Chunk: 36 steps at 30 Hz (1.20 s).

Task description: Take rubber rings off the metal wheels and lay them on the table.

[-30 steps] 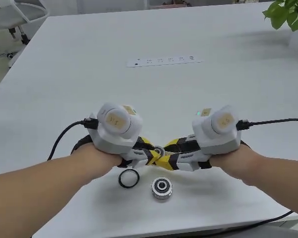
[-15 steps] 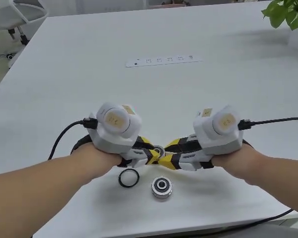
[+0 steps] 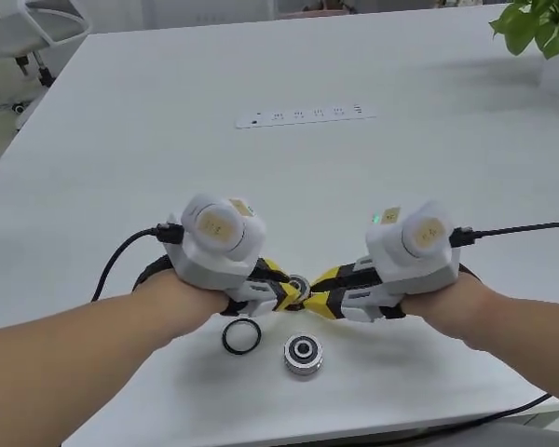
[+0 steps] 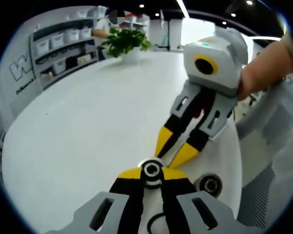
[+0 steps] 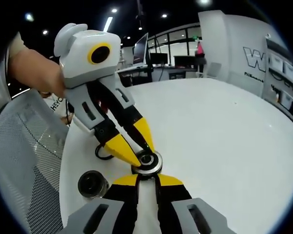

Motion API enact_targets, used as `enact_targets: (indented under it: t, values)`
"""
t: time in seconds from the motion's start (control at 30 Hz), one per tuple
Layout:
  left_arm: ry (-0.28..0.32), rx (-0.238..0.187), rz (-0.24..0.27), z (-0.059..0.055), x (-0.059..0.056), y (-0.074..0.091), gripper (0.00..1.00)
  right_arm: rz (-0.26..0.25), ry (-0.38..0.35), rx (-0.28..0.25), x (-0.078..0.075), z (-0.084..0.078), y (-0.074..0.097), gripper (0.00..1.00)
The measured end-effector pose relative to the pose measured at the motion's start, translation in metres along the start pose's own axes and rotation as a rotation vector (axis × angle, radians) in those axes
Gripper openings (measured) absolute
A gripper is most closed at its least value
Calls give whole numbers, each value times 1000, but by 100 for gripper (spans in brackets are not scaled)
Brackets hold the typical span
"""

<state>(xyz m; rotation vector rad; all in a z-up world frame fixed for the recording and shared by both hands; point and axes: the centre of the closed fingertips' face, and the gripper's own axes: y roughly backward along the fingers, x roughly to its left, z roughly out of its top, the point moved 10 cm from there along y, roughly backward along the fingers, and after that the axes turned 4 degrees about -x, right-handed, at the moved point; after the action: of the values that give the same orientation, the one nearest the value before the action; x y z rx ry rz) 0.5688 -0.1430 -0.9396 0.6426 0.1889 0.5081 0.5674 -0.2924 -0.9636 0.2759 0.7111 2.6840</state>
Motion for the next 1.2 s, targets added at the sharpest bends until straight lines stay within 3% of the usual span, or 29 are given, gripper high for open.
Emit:
enact_targets:
  t: [0.17,0.27,0.33,0.47,0.7,0.8,1.2]
  values:
    - [2,-1,3,0,0,0,14,-2,-13,2,0,0,0,8]
    - [3,-2,4,0,-1,0,14,-12,-41,-1,-2,-1,3,0]
    - [1,-2,5,-1,-1,0,14,-15,-83,-15,-4,-1,5,0]
    - [3,-2,8,-1,-1,0,14,-17,-93,-12,-4,-2,4,0]
    - [7,-2,22,-1,-3,0,14,-41,-223,-29,-8,-3,5,0]
    - [7,-2,24,-1,-4,0,14,-54,-312,-67,-12,-3,6,0]
    - [0,6,46,0,-7,-1,13,-45,-411,-119,-4,1,8,0]
